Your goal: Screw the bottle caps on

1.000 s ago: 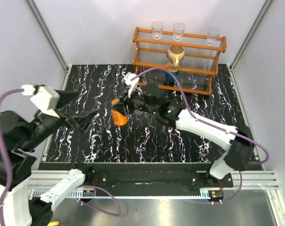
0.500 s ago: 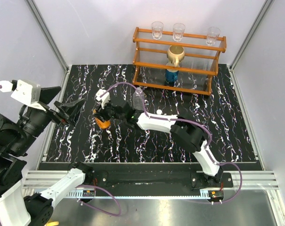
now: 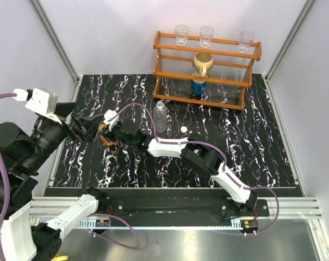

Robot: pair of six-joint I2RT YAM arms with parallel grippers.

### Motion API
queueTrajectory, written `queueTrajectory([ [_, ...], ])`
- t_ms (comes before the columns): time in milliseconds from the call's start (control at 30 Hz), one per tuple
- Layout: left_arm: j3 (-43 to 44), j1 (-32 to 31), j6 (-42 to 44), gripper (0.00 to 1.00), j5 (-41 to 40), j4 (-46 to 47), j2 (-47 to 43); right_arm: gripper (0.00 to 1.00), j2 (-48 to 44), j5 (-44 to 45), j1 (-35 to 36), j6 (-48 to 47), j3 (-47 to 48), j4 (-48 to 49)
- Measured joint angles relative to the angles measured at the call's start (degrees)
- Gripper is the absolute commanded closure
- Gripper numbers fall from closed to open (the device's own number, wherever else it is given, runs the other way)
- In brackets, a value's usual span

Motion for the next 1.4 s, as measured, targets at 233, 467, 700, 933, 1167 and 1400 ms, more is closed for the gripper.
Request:
queueTrajectory([
  [233, -0.8, 0.0, -1.2, 0.01, 0.0, 0.1, 0.0, 0.67, 0.3, 1.7, 1.1, 1.1, -1.5, 1.8],
  [467, -2.2, 0.0, -1.9, 0.01, 0.0, 0.1, -0.3, 0.62, 0.7, 2.8, 1.3, 2.1, -3.6, 3.7],
  [700, -2.4, 0.0, -2.0, 0.01, 0.0, 0.1, -0.3, 0.55, 1.8, 3.1, 2.7, 3.2, -3.7, 3.9],
  [933, -2.6, 0.0, -2.3, 0.01, 0.0, 0.3, -0.3, 0.39, 1.8, 4.0, 3.3, 4.7, -5.2, 6.2],
  [1167, -3.2, 0.0, -2.4, 0.01, 0.0, 0.6, -0.4, 0.22, 2.0, 4.1, 3.6, 4.1, -6.1, 5.9],
  [1400, -3.5, 0.0, -3.0, 0.01, 0.0, 1.1, -0.9, 0.08, 2.0, 3.9, 4.0, 2.0, -6.1, 4.2],
])
